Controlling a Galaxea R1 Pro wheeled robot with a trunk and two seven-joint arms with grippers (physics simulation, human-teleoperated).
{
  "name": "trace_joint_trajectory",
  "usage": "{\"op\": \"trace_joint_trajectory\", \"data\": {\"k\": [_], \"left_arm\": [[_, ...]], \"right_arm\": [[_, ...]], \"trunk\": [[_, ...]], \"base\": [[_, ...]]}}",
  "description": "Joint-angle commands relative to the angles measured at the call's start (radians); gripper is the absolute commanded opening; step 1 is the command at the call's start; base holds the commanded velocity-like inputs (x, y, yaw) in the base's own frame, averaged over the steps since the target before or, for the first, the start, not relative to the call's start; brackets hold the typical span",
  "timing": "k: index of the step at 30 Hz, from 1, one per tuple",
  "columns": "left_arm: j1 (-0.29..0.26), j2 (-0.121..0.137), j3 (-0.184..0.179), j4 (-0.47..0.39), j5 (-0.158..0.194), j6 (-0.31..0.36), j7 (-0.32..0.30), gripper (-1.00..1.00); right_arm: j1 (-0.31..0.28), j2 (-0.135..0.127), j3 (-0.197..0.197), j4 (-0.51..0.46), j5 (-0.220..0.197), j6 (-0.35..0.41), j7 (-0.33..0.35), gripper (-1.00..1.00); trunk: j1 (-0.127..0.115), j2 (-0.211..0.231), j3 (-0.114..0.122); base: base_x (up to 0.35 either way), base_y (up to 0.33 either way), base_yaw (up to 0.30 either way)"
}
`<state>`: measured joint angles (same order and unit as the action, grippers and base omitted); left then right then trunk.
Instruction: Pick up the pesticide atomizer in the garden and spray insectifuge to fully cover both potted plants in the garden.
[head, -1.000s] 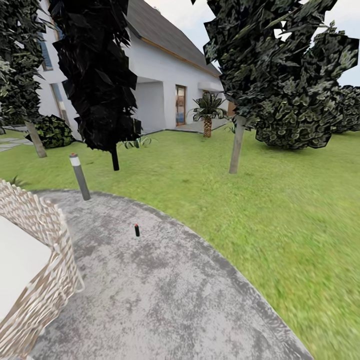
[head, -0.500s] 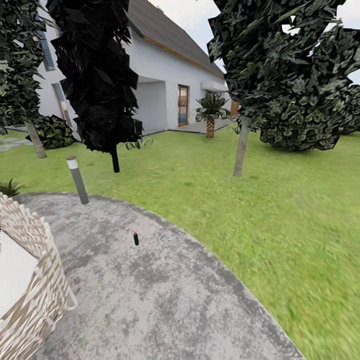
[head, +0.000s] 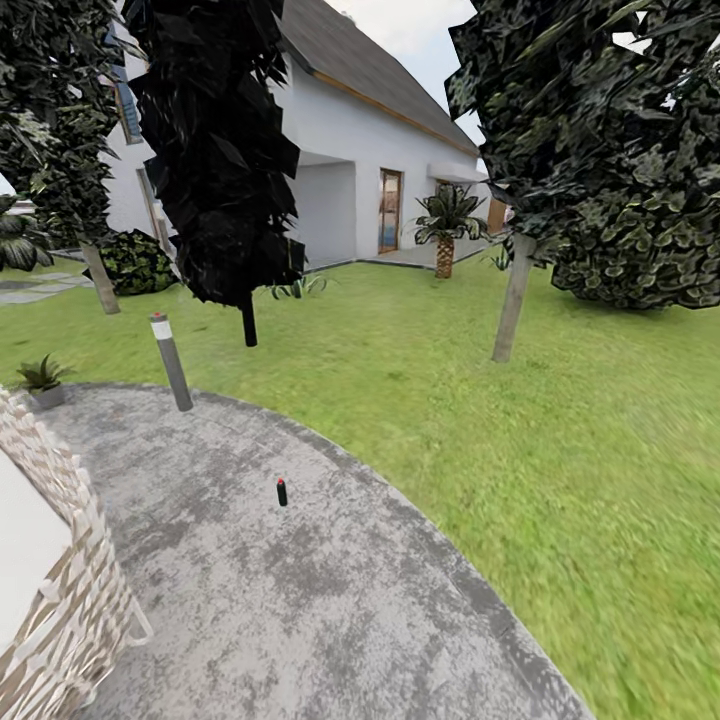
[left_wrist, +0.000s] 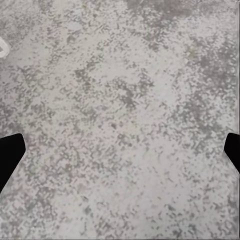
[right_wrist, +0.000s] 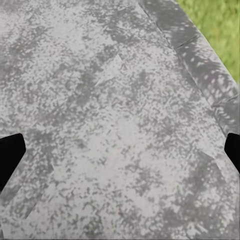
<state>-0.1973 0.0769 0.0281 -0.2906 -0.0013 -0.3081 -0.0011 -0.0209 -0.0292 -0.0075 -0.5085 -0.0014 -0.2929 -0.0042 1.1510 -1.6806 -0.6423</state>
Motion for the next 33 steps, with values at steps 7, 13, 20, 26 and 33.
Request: {"op": "trace_joint_trajectory", "data": {"k": [7, 13, 20, 26, 33], "left_arm": [[-0.001, 0.000, 0.003, 0.001, 0.000, -0.003, 0.000, 1.00], [-0.001, 0.000, 0.003, 0.001, 0.000, -0.003, 0.000, 1.00], [-0.001, 0.000, 0.003, 0.001, 0.000, -0.003, 0.000, 1.00], [-0.001, 0.000, 0.003, 0.001, 0.000, -0.003, 0.000, 1.00], [-0.001, 0.000, 0.003, 0.001, 0.000, -0.003, 0.000, 1.00]], "right_arm": [[-0.001, 0.000, 0.000, 0.000, 0.000, -0.003, 0.000, 1.00], [-0.001, 0.000, 0.000, -0.001, 0.000, -0.003, 0.000, 1.00], [-0.001, 0.000, 0.000, 0.000, 0.000, -0.003, 0.000, 1.00], [-0.001, 0.001, 0.000, 0.000, 0.000, -0.003, 0.000, 1.00], [-0.001, 0.000, 0.000, -0.002, 0.000, -0.003, 0.000, 1.00]], "trunk": [[0.000, 0.000, -0.001], [0.000, 0.000, -0.001], [0.000, 0.000, -0.001], [0.000, 0.000, -0.001], [0.000, 0.000, -0.001]], "base": [[0.321, -0.119, 0.001], [0.321, -0.116, 0.008], [0.321, -0.113, 0.252], [0.321, -0.113, 0.275], [0.321, -0.113, 0.217]]}}
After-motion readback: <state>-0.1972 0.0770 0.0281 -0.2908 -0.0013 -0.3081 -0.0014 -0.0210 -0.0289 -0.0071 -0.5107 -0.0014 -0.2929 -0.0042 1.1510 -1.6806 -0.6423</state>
